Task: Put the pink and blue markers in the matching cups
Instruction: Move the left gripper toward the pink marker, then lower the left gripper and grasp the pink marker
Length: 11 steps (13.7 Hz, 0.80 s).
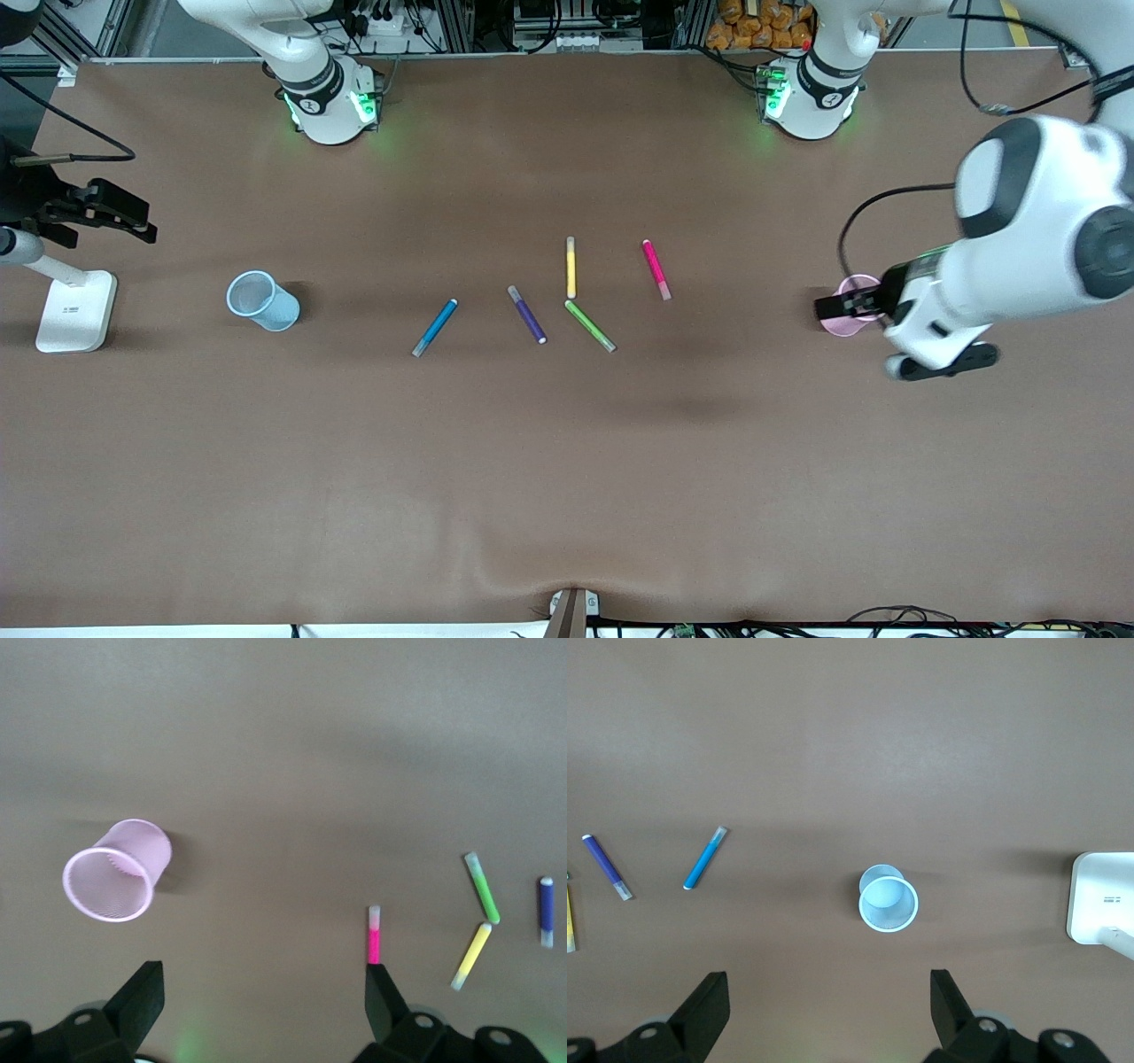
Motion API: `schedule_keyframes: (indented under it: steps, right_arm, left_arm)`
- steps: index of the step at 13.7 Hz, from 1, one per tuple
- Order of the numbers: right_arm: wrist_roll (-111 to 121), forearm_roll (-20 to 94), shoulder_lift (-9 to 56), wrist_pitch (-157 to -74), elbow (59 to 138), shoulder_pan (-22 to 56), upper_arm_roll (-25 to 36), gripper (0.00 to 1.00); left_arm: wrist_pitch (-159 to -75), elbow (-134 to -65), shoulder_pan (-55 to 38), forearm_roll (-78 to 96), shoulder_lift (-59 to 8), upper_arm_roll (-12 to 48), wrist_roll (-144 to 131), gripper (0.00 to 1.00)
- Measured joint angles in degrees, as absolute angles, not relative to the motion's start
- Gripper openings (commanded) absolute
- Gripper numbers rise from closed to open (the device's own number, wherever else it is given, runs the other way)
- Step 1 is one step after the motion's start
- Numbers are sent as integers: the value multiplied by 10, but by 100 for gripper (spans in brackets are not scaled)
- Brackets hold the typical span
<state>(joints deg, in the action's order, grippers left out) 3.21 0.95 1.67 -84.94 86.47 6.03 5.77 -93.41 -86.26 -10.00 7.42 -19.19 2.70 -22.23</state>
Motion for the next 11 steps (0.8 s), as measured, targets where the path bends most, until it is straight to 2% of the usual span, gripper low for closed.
schedule_keyframes:
  steps: [7,11]
  right_arm:
    - [32,24,19,-857,865,66,57,100]
    - [32,27,19,-858,865,77,57,100]
  left_arm:
    - [-940,-862,-144,76,-233,29,-281,100]
    - [-944,-865,-175,84,-279,33,-316,100]
